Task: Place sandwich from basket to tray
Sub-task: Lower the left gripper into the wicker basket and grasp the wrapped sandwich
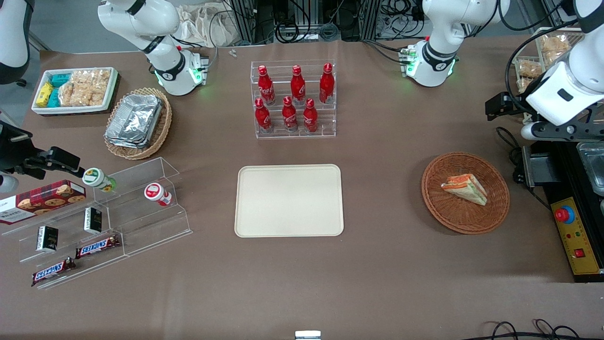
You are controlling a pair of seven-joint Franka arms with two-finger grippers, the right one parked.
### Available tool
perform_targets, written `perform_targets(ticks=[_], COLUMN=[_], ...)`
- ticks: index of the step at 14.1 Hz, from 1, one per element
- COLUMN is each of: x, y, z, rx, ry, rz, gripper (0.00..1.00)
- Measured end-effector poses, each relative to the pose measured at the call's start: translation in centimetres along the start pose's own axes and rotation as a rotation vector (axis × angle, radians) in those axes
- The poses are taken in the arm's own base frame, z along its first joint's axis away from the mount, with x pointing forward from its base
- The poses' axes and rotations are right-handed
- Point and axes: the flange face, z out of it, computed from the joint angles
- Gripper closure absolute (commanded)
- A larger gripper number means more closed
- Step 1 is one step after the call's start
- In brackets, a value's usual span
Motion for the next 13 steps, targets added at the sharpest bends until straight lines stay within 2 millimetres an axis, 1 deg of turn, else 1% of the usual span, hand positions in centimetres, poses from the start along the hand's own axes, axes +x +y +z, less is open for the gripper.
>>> perform_targets(ticks=[4,6,7,8,10,13], x=[0.0,0.2,0.5,1.2,3.3,6.7], y=[-0.2,-0.4,-0.3,-0.3,-0.1,-0.4], z=[0.0,0.3,0.8,1.6,4.4,10.0], rx=[0.001,0.001,0.004,0.008,0.016,0.033], ry=[-0.004,-0.009,-0.020,-0.037,-0.081,-0.105], rz=[-0.021,-0.089,-0.147,-0.207,-0.341,-0.548], gripper=[0.00,0.00,0.00,0.00,0.00,0.00])
